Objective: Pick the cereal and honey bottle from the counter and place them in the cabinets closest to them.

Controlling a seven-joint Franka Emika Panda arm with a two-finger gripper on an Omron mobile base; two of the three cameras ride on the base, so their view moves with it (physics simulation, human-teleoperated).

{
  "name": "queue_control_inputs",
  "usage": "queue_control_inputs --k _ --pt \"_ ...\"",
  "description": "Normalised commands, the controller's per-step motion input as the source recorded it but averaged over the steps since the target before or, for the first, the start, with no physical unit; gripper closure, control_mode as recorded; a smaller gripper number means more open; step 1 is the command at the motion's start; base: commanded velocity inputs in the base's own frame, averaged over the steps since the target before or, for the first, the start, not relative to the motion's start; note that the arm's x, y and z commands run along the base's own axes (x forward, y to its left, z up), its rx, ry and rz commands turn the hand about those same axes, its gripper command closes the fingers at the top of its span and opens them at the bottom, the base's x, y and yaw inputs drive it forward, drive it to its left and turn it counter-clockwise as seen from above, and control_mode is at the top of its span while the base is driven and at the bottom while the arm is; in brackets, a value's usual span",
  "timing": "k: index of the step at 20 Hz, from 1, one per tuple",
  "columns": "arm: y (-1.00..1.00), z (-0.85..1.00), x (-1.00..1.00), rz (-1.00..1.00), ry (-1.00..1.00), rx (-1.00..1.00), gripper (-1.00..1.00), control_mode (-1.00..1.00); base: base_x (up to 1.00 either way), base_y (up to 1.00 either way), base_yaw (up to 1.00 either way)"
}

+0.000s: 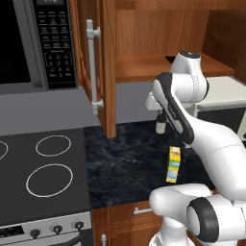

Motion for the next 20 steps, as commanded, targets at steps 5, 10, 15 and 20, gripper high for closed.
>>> queue_control_inputs --k 5,10,15,20 --pt "0.0 0.0 0.0 -0.02 0.0 0.0 -1.0 -1.0 0.0 0.0 0.0" --pt "0.0 -0.02 -0.04 -0.09 0.04 0.0 -1.0 -1.0 0.0 0.0 0.0" --pt "-0.03 -0.08 -0.21 -0.12 0.01 0.0 -1.0 -1.0 0.0 0.0 0.0" --pt "-0.05 -0.18 -0.29 -0.13 0.01 -0.02 -1.0 -1.0 0.0 0.0 0.0"
